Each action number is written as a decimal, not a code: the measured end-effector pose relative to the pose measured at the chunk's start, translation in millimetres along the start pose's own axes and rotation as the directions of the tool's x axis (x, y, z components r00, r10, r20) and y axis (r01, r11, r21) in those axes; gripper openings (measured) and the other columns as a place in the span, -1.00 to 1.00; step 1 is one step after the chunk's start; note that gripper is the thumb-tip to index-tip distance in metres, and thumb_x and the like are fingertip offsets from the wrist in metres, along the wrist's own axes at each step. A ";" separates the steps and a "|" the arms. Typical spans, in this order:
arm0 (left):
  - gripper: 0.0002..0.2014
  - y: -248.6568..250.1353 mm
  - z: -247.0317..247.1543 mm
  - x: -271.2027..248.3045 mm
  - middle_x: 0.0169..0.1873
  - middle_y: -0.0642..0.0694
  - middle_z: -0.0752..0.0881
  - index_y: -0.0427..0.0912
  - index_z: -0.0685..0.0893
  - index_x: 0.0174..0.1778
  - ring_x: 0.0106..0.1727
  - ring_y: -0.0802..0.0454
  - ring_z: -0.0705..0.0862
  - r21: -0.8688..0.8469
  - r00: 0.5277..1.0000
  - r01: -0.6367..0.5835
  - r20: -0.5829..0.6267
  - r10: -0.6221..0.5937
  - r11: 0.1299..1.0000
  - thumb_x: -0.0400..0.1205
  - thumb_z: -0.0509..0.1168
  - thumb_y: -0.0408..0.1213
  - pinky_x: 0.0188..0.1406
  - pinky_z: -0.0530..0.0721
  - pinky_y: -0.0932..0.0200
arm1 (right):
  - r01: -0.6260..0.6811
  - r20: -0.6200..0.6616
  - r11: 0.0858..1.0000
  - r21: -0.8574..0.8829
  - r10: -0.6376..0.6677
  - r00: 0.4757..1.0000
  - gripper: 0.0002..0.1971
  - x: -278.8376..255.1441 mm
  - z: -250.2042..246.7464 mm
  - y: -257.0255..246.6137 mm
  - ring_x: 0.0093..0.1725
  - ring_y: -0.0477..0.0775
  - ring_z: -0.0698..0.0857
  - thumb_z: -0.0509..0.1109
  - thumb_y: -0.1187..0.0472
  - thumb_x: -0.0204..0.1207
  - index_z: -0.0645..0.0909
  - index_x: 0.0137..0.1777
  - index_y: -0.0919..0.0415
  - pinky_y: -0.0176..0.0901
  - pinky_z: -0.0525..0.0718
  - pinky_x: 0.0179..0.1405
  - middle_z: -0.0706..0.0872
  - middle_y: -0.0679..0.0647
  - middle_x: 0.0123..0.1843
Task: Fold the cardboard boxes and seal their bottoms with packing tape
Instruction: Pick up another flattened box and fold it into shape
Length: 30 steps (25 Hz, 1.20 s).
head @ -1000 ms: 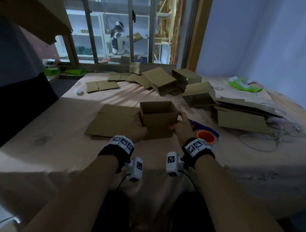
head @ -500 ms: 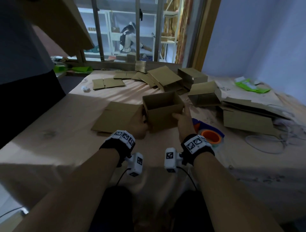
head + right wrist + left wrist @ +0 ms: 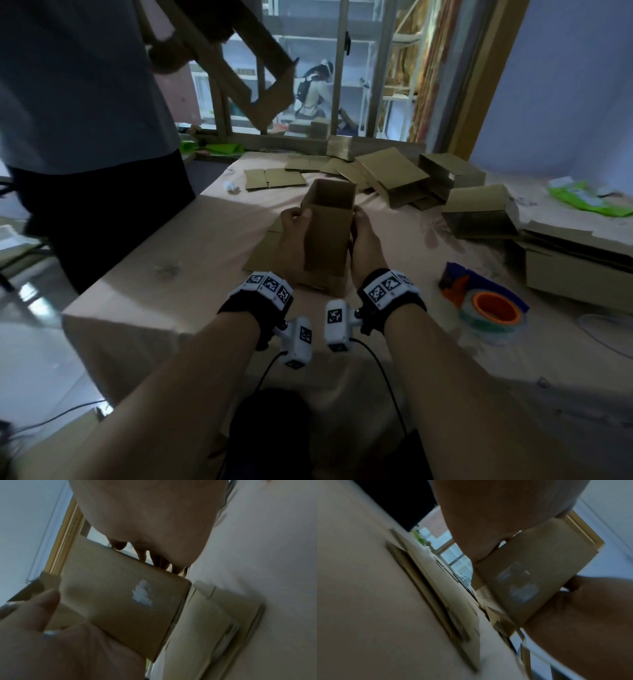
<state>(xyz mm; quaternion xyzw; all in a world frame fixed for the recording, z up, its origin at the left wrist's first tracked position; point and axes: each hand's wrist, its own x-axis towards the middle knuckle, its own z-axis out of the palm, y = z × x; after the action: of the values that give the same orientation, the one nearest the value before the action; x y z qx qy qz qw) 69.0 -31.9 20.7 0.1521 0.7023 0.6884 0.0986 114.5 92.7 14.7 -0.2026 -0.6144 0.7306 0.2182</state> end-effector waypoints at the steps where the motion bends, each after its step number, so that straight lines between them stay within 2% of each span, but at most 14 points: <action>1: -0.65 -0.5 -8.4 4.3 0.05 0.01 0.65 0.03 0.54 0.29 -0.04 0.23 0.59 -0.067 0.999 0.021 -0.024 -0.023 0.998 0.78 0.03 0.13 -0.17 0.57 0.51 | -0.003 -0.005 1.000 -0.023 0.003 1.000 -0.65 -0.5 11.4 3.4 -0.01 0.02 0.69 0.06 -0.04 0.75 0.50 0.38 0.07 -0.35 0.69 -0.41 0.70 0.05 0.05; 2: -0.61 -1.0 -15.6 8.9 0.11 0.01 0.69 0.09 0.60 0.25 0.07 0.20 0.62 -0.120 0.999 0.036 -0.032 -0.040 0.992 0.76 0.00 0.21 0.07 0.58 0.38 | -0.004 -0.013 0.998 -0.062 0.003 1.000 -0.66 -0.8 21.6 5.5 0.05 0.08 0.67 0.10 -0.06 0.68 0.48 0.36 0.00 -0.28 0.73 -0.27 0.66 0.09 0.10; 4: -0.56 -7.2 -32.8 16.4 0.12 0.06 0.70 0.04 0.61 0.27 0.16 0.18 0.63 -0.184 0.994 0.017 -0.102 -0.036 0.983 0.76 -0.02 0.21 0.23 0.53 0.18 | 0.002 -0.019 0.986 -0.165 -0.005 1.000 -0.65 5.0 40.0 10.0 0.13 0.15 0.64 0.15 -0.14 0.50 0.51 0.26 -0.19 0.00 0.71 0.04 0.61 0.13 0.21; 8: -0.57 -13.9 -69.4 24.9 0.33 0.02 0.60 0.02 0.57 0.37 0.33 0.04 0.54 -0.257 0.971 -0.011 -0.232 -0.050 0.966 0.76 0.02 0.18 0.50 0.40 0.05 | 0.022 0.076 0.975 -0.223 -0.005 0.997 -0.71 0.9 74.4 11.9 -0.03 0.09 0.64 0.17 0.19 0.64 0.44 0.34 0.03 -0.15 0.56 -0.13 0.66 0.10 0.01; 11: -0.57 -10.3 -94.3 21.0 0.28 0.02 0.55 -0.05 0.53 0.46 0.29 0.08 0.48 -0.278 0.954 -0.029 -0.295 -0.057 0.960 0.80 0.01 0.07 0.35 0.34 0.19 | 0.035 0.103 0.965 -0.261 -0.008 0.995 -0.69 -3.3 106.3 21.2 0.04 0.18 0.64 0.22 0.14 0.57 0.49 0.31 0.07 0.03 0.59 0.00 0.70 0.17 0.05; 14: -0.67 -11.7 -112.4 19.2 0.17 0.07 0.61 0.01 0.60 0.26 0.28 0.05 0.55 -0.307 0.941 -0.021 -0.328 -0.085 0.952 0.80 0.02 0.06 0.30 0.40 0.17 | 0.001 0.130 0.972 -0.234 0.031 0.991 -0.68 -1.2 128.3 23.8 0.01 0.12 0.63 0.22 0.16 0.60 0.51 0.35 0.11 -0.08 0.54 -0.10 0.67 0.13 0.06; 17: -0.55 -16.8 -127.1 24.8 0.22 -0.05 0.72 -0.10 0.68 0.33 0.31 0.00 0.64 -0.349 0.921 -0.035 -0.374 -0.105 0.936 0.77 0.09 0.12 0.38 0.54 0.06 | -0.005 0.151 0.971 -0.239 0.042 0.988 -0.69 1.7 145.9 28.2 -0.17 0.07 0.59 0.21 0.23 0.54 0.52 0.28 0.16 -0.11 0.47 -0.29 0.63 0.08 -0.11; 19: -0.59 -21.7 -136.9 23.2 0.09 -0.01 0.74 -0.09 0.68 0.28 0.15 0.08 0.68 -0.358 0.921 -0.019 -0.369 -0.122 0.934 0.78 0.08 0.08 0.16 0.61 0.20 | -0.042 0.165 0.969 -0.244 0.084 0.983 -0.68 2.7 159.3 37.0 -0.23 0.08 0.58 0.19 0.24 0.50 0.50 0.26 0.18 -0.11 0.50 -0.26 0.62 0.09 -0.17; 21: -0.76 -32.4 -142.4 19.0 -0.08 0.13 0.62 0.00 0.56 0.20 -0.02 0.22 0.61 -0.358 0.888 0.037 -0.417 -0.196 0.933 0.80 0.09 0.02 -0.07 0.55 0.38 | -0.075 0.178 0.969 -0.237 0.120 0.977 -0.63 0.8 169.2 48.1 -0.09 0.15 0.64 0.16 0.30 0.53 0.43 0.34 0.12 -0.03 0.57 -0.16 0.66 0.17 0.00; 22: -0.82 -36.9 -143.2 15.4 -0.04 0.12 0.59 0.01 0.51 0.24 0.04 0.18 0.60 -0.332 0.874 0.062 -0.436 -0.212 0.941 0.80 0.13 -0.04 -0.01 0.55 0.38 | -0.082 0.178 0.966 -0.244 0.128 0.976 -0.61 0.6 172.1 53.0 -0.05 0.19 0.65 0.14 0.34 0.54 0.40 0.36 0.10 0.00 0.59 -0.14 0.66 0.21 0.07; 24: -0.75 -51.1 -144.7 19.6 0.21 -0.12 0.62 -0.07 0.48 0.37 0.32 -0.05 0.57 -0.269 0.876 0.057 -0.449 -0.178 0.961 0.79 0.19 -0.15 0.38 0.51 0.14 | -0.077 0.163 0.962 -0.262 0.123 0.979 -0.60 1.2 176.5 60.6 -0.01 0.23 0.66 0.13 0.36 0.56 0.39 0.38 0.11 0.06 0.63 -0.11 0.66 0.24 0.10; 25: -0.75 -54.9 -144.5 23.0 0.22 -0.17 0.63 -0.09 0.51 0.35 0.30 -0.07 0.58 -0.308 0.874 0.072 -0.440 -0.208 0.949 0.78 0.18 -0.12 0.42 0.49 0.06 | -0.079 0.141 0.963 -0.259 0.119 0.983 -0.61 3.8 177.4 64.8 0.00 0.24 0.66 0.13 0.35 0.57 0.40 0.38 0.12 0.08 0.63 -0.11 0.66 0.24 0.09; 27: -0.71 -49.2 -139.7 24.9 -0.01 -0.06 0.67 -0.10 0.58 0.21 0.05 0.03 0.62 -0.407 0.876 0.079 -0.407 -0.258 0.910 0.78 0.12 0.00 0.22 0.53 0.11 | -0.100 0.114 0.964 -0.245 0.131 0.985 -0.63 6.4 175.7 67.5 -0.02 0.25 0.66 0.13 0.32 0.55 0.42 0.35 0.13 0.07 0.60 -0.19 0.65 0.26 0.04; 30: -0.66 -46.1 -129.9 28.6 -0.11 0.00 0.66 -0.14 0.61 0.17 -0.12 0.13 0.59 -0.414 0.897 0.092 -0.360 -0.256 0.906 0.78 0.09 0.03 -0.13 0.52 0.18 | -0.108 0.095 0.970 -0.218 0.131 0.987 -0.61 12.8 166.9 67.9 -0.05 0.24 0.67 0.12 0.34 0.55 0.36 0.36 0.06 0.15 0.68 -0.13 0.65 0.24 0.05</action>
<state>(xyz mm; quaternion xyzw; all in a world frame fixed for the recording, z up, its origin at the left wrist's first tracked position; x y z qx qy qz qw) -6.5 -143.9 -19.0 -0.0812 0.5685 0.8176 0.0412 5.0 -45.3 -25.4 -0.2213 -0.6865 0.6827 0.1172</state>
